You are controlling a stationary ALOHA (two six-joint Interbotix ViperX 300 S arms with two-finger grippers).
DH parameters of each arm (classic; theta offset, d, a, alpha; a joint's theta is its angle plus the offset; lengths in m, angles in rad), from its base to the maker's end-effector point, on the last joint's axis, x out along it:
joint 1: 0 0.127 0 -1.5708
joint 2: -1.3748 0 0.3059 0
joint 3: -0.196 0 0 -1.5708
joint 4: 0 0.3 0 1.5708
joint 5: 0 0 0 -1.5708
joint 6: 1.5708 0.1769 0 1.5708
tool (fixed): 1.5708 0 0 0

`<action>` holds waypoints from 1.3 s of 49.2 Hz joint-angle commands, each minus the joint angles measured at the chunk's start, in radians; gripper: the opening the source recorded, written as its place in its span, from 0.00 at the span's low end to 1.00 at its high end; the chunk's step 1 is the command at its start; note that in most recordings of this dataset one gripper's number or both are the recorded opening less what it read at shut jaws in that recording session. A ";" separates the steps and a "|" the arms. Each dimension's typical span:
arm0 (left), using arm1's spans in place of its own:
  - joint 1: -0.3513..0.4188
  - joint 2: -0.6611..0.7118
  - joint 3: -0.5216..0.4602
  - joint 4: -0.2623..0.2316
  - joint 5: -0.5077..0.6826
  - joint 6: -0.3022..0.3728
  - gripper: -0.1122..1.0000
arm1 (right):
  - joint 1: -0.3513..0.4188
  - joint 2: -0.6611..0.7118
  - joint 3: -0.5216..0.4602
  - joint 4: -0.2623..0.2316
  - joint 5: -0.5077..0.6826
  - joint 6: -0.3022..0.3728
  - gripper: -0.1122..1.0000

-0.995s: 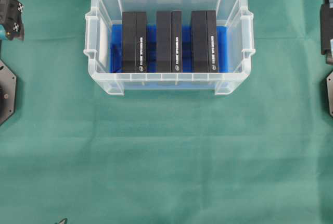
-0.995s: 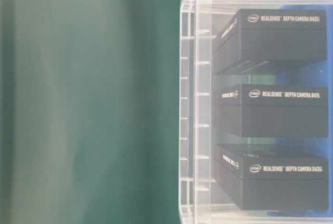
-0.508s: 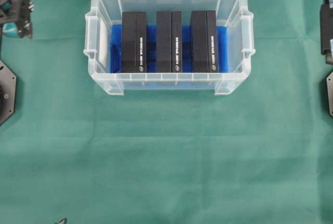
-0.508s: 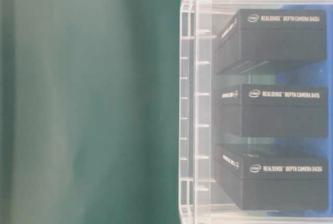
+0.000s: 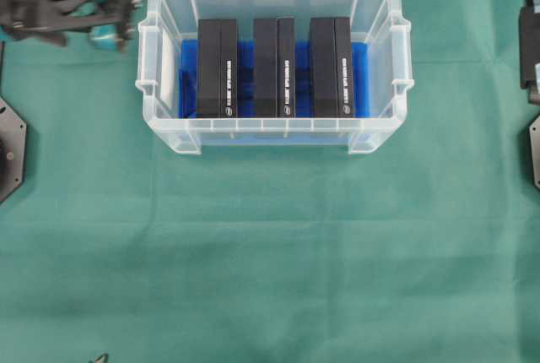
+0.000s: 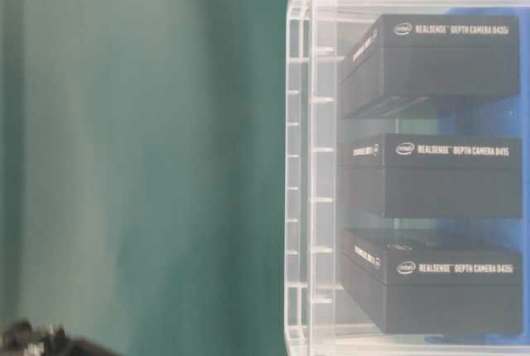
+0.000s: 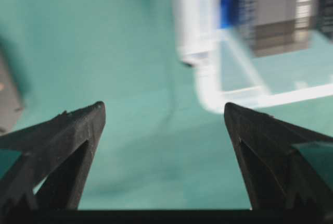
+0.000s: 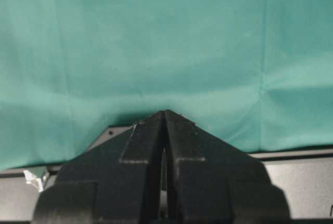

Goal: Take the box out of the case with the left arm.
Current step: 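Move the left gripper over the middle black box in the case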

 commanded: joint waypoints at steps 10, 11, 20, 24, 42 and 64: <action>-0.051 0.160 -0.201 0.000 -0.014 -0.017 0.99 | 0.000 0.000 -0.020 -0.002 0.000 0.002 0.10; -0.054 0.172 -0.215 0.000 -0.014 -0.017 0.99 | 0.000 0.000 -0.020 -0.002 0.002 0.002 0.10; -0.069 0.276 -0.336 -0.002 -0.026 -0.021 0.99 | 0.000 0.000 -0.020 -0.006 0.002 0.002 0.10; -0.074 0.324 -0.385 0.000 -0.032 -0.021 0.99 | 0.000 0.000 -0.018 -0.009 0.000 0.002 0.10; -0.077 0.488 -0.545 -0.002 -0.046 -0.021 0.99 | 0.000 0.000 -0.017 -0.009 -0.003 0.002 0.10; -0.077 0.515 -0.565 0.000 -0.074 -0.041 0.99 | 0.000 0.000 -0.015 -0.009 -0.005 0.002 0.10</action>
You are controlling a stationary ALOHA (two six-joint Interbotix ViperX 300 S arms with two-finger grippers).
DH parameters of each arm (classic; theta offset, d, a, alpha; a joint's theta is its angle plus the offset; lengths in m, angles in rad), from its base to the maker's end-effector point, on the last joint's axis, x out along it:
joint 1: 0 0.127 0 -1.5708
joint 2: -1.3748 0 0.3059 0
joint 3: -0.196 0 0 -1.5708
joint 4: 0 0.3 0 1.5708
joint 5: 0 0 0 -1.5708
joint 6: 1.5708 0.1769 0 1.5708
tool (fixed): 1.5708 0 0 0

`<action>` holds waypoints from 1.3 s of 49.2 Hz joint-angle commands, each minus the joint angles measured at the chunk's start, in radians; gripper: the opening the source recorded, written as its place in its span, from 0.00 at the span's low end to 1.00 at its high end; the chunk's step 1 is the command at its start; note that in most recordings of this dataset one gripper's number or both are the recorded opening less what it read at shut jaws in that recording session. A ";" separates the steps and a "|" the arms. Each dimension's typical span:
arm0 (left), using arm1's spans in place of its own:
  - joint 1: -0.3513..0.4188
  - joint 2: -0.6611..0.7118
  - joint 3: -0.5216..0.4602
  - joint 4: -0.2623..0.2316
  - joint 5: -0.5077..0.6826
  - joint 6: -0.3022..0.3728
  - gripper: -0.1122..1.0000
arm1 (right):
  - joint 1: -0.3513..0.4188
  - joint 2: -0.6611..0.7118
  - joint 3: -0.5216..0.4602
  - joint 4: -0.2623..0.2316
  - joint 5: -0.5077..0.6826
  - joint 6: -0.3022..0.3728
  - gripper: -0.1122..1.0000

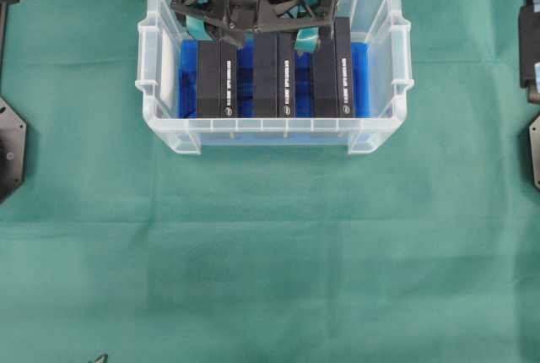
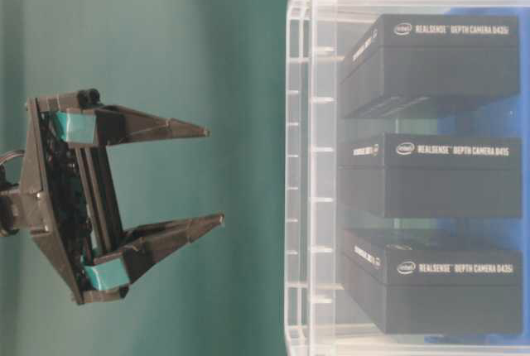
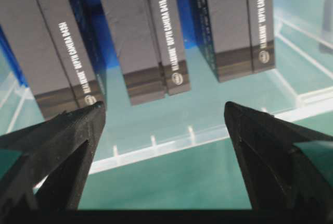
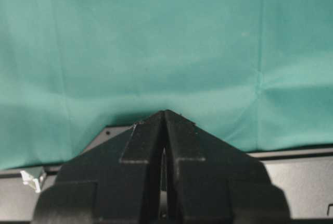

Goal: Take the box out of the case with the left arm.
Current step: 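Move the left gripper over the middle black box in the case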

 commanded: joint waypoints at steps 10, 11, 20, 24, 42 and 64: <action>-0.002 -0.012 -0.020 0.002 -0.021 0.000 0.99 | 0.000 0.000 -0.017 0.000 -0.005 0.002 0.10; -0.002 -0.012 -0.018 0.002 -0.021 0.000 0.99 | 0.000 0.000 -0.017 0.000 -0.005 0.002 0.10; 0.002 -0.014 -0.015 0.002 -0.018 -0.002 0.99 | 0.000 0.000 -0.017 0.000 -0.005 0.002 0.10; 0.002 -0.012 -0.014 0.002 -0.018 -0.003 0.99 | 0.000 0.000 -0.018 -0.002 -0.005 0.002 0.10; 0.003 -0.012 -0.012 0.002 -0.015 -0.003 0.99 | 0.000 0.000 -0.017 -0.002 -0.005 0.002 0.10; 0.002 -0.014 -0.009 0.002 -0.012 -0.003 0.99 | 0.000 0.000 -0.017 -0.002 -0.005 0.002 0.10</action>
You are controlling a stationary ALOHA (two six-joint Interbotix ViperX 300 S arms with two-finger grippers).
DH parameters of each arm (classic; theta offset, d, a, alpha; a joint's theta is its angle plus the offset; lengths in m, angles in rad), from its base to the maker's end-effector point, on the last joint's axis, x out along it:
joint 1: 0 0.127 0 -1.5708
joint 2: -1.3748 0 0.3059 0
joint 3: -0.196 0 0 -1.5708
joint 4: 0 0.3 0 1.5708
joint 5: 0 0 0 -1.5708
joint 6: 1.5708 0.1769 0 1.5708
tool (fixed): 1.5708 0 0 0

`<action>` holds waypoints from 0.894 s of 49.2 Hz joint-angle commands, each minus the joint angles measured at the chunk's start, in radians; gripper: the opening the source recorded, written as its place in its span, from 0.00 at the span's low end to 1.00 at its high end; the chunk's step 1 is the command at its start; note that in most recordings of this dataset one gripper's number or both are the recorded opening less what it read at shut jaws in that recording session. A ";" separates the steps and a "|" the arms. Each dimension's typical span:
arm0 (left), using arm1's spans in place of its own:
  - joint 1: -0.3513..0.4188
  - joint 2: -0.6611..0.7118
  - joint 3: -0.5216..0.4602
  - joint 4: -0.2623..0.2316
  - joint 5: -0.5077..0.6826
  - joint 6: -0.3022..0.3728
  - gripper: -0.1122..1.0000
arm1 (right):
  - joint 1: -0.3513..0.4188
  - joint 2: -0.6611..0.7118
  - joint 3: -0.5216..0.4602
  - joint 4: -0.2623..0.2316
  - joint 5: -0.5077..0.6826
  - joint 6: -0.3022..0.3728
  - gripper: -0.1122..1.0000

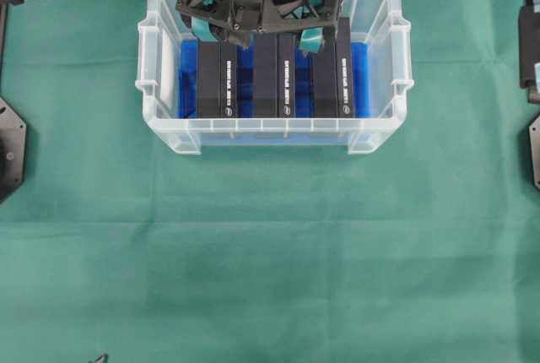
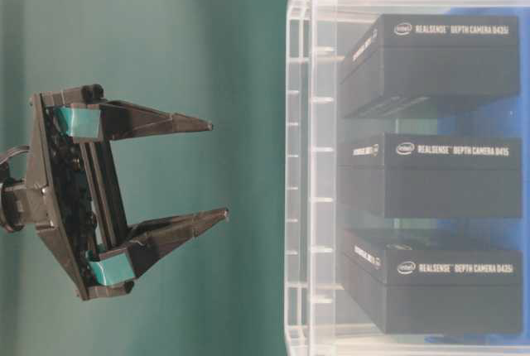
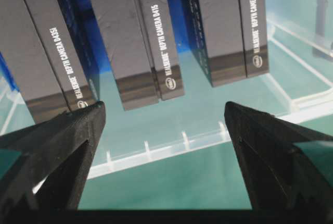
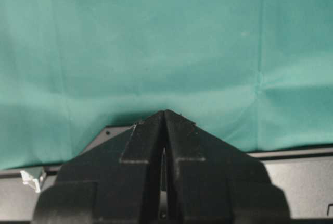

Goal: Take the box out of the case with the left arm.
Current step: 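Move the left gripper over the middle black box in the case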

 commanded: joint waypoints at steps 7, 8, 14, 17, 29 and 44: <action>0.003 -0.020 -0.011 0.002 0.000 -0.002 0.99 | 0.000 0.000 -0.017 -0.002 -0.003 0.002 0.10; 0.003 -0.020 -0.011 0.002 0.000 -0.002 0.99 | 0.000 0.000 -0.017 -0.002 -0.003 0.002 0.10; 0.003 -0.021 -0.008 0.000 0.000 -0.002 0.99 | 0.000 0.000 -0.017 -0.003 -0.003 0.002 0.10; 0.002 -0.021 -0.005 0.002 0.000 -0.002 0.99 | 0.000 0.000 -0.017 -0.003 -0.003 0.002 0.10; 0.002 -0.020 0.002 0.002 -0.005 -0.003 0.99 | 0.000 0.000 -0.017 -0.003 -0.003 0.002 0.10; 0.005 -0.014 0.064 0.008 -0.049 -0.017 0.99 | 0.000 0.000 -0.014 -0.003 -0.003 0.002 0.10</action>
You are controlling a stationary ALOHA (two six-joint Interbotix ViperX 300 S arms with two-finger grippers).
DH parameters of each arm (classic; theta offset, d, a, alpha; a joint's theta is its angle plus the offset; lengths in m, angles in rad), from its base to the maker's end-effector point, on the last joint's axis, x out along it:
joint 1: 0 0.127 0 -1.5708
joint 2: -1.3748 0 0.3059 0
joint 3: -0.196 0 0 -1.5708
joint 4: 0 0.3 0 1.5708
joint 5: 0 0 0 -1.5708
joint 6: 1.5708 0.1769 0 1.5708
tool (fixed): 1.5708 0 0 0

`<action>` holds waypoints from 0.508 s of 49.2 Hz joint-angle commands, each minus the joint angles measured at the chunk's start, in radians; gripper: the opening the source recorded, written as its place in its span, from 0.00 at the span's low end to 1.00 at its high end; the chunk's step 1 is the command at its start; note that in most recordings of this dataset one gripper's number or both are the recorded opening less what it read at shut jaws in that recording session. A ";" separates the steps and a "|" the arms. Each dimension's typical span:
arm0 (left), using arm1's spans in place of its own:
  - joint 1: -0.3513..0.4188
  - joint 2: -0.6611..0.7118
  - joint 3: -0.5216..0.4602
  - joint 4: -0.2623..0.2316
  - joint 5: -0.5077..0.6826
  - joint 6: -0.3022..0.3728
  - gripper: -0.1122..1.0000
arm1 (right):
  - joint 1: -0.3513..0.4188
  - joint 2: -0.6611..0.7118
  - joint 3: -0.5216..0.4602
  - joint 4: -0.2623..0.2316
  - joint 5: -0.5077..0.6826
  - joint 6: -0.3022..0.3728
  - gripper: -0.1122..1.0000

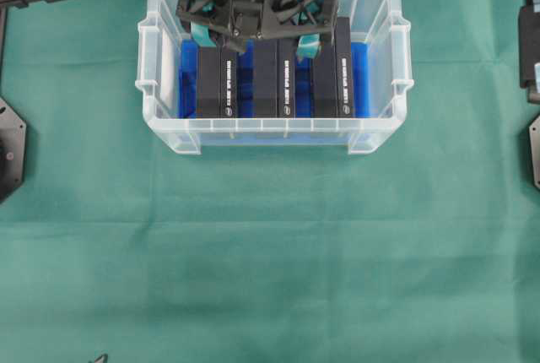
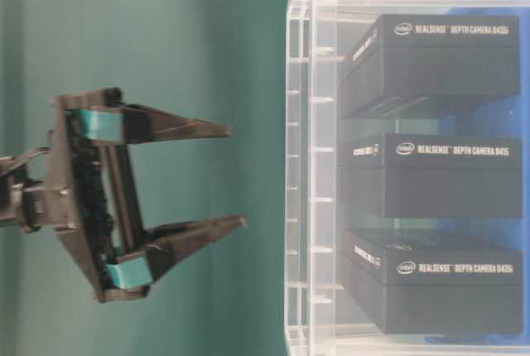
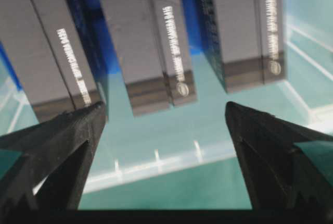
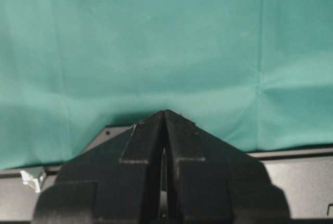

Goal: Take the box out of the case with the left arm.
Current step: 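Move the left gripper over the middle black box in the case, then lower the open left gripper around the middle box and close it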

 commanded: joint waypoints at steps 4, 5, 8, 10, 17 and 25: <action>0.005 -0.017 0.037 0.005 -0.064 -0.015 0.99 | 0.000 0.000 -0.011 -0.002 -0.003 0.002 0.10; 0.005 -0.017 0.044 0.005 -0.075 -0.017 0.99 | 0.000 0.000 -0.011 -0.002 -0.003 0.002 0.10; 0.005 -0.017 0.077 0.005 -0.103 -0.018 0.99 | 0.000 0.000 -0.008 -0.002 -0.003 0.002 0.10; 0.005 -0.017 0.092 0.005 -0.118 -0.020 0.99 | 0.000 0.000 -0.005 -0.002 -0.005 0.002 0.10; 0.009 -0.005 0.130 0.002 -0.166 -0.023 0.99 | 0.000 0.002 0.003 -0.002 -0.003 0.002 0.10; 0.014 0.020 0.138 0.003 -0.215 -0.031 0.99 | 0.000 0.000 0.008 -0.002 -0.003 0.002 0.10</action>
